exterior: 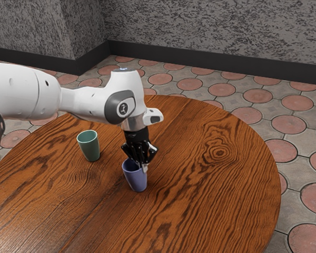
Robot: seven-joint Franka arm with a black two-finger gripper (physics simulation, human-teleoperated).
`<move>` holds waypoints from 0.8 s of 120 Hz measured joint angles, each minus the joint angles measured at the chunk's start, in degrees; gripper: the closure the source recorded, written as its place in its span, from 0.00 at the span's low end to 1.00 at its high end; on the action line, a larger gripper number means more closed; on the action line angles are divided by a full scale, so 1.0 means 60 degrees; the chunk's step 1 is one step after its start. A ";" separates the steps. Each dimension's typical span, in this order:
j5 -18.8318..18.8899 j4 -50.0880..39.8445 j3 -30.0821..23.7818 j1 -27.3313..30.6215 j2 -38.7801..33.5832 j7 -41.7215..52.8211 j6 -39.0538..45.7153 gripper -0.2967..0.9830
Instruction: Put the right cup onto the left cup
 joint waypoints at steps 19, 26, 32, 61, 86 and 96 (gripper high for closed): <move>0.0127 0.0000 0.0079 -0.0001 -0.0306 -0.0042 -0.0206 0.84; 0.0244 0.0002 0.0118 -0.0001 -0.0461 -0.0065 -0.0333 0.84; 0.0392 0.0023 0.0151 -0.0006 -0.0600 -0.0089 -0.0476 0.84; 0.1185 0.1417 0.0689 0.0001 -0.0699 -0.0128 -0.1686 0.85; 0.1772 0.2386 0.1208 0.0080 -0.0511 0.0017 -0.2386 0.85; 0.1892 0.2810 0.1366 0.0184 -0.0292 0.0147 -0.2543 0.85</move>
